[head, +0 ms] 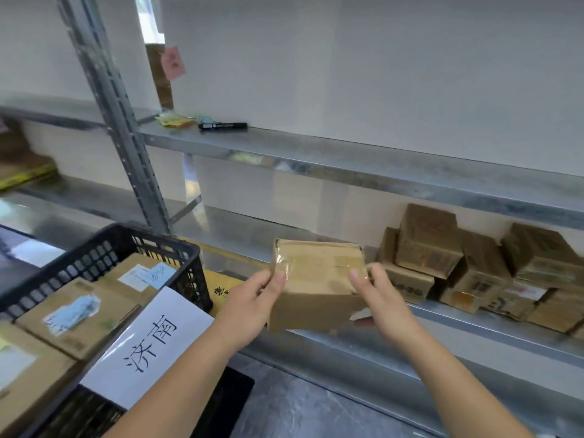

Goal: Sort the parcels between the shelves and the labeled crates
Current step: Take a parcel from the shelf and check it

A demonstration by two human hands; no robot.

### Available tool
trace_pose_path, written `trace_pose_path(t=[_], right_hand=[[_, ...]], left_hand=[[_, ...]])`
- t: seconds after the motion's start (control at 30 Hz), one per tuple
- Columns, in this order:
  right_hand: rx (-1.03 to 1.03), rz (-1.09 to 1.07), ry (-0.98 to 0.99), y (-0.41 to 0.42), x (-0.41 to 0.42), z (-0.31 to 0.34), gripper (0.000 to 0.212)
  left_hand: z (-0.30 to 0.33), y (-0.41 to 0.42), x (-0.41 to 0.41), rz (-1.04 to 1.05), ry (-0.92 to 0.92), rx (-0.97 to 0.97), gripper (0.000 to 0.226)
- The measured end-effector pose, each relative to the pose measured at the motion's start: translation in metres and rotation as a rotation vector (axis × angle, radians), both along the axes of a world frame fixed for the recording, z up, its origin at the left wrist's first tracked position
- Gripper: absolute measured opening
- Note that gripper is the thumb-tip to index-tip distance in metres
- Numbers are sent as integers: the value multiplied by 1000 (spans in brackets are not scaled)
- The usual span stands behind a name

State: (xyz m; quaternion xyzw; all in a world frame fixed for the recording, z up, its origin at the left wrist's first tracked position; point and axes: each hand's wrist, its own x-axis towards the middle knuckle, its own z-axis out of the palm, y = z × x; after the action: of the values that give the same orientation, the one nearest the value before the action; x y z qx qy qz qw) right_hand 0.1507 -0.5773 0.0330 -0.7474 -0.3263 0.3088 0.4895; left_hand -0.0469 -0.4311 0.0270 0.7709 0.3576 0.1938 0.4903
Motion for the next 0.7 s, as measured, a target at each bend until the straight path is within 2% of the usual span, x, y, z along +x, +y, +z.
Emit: trace_pose_path(t=[0.07, 0.1, 0.17, 0.2, 0.23, 0.27, 0.33, 0.4, 0.53, 0.63, 0.67, 0.7], right_hand=[[4, -43, 11, 11, 0, 7, 68], [-20, -52, -63, 16, 0, 9, 70], [-24, -28, -151, 24, 2, 11, 56], [-22, 7, -142, 27, 5, 10, 57], [-13, 45, -110, 31, 8, 9, 69], [-6, 88, -87, 33, 12, 8, 85], [6, 210, -84, 38, 18, 6, 107], [0, 311, -137, 45, 24, 3, 115], [28, 409, -243, 61, 35, -13, 106], [78, 400, -235, 74, 38, -13, 78], [94, 386, -218, 78, 41, -13, 75], [114, 386, -201, 82, 44, -15, 81]], left_hand=[[6, 1, -4, 65, -36, -32, 85], [10, 1, -5, 91, -41, -20, 83], [16, 2, -5, 141, -15, 33, 67], [16, 4, -4, 170, -2, 60, 55], [16, 7, -5, 182, -1, 56, 44], [15, 10, -5, 176, -11, 26, 46], [15, 12, -6, 119, -15, 1, 77], [11, 14, -4, 60, 54, 79, 88], [-2, 14, 3, 100, 95, 119, 61], [-4, 14, 10, 197, 37, 90, 19], [-4, 14, 12, 242, 29, 91, 15], [-4, 15, 14, 283, 42, 96, 15]])
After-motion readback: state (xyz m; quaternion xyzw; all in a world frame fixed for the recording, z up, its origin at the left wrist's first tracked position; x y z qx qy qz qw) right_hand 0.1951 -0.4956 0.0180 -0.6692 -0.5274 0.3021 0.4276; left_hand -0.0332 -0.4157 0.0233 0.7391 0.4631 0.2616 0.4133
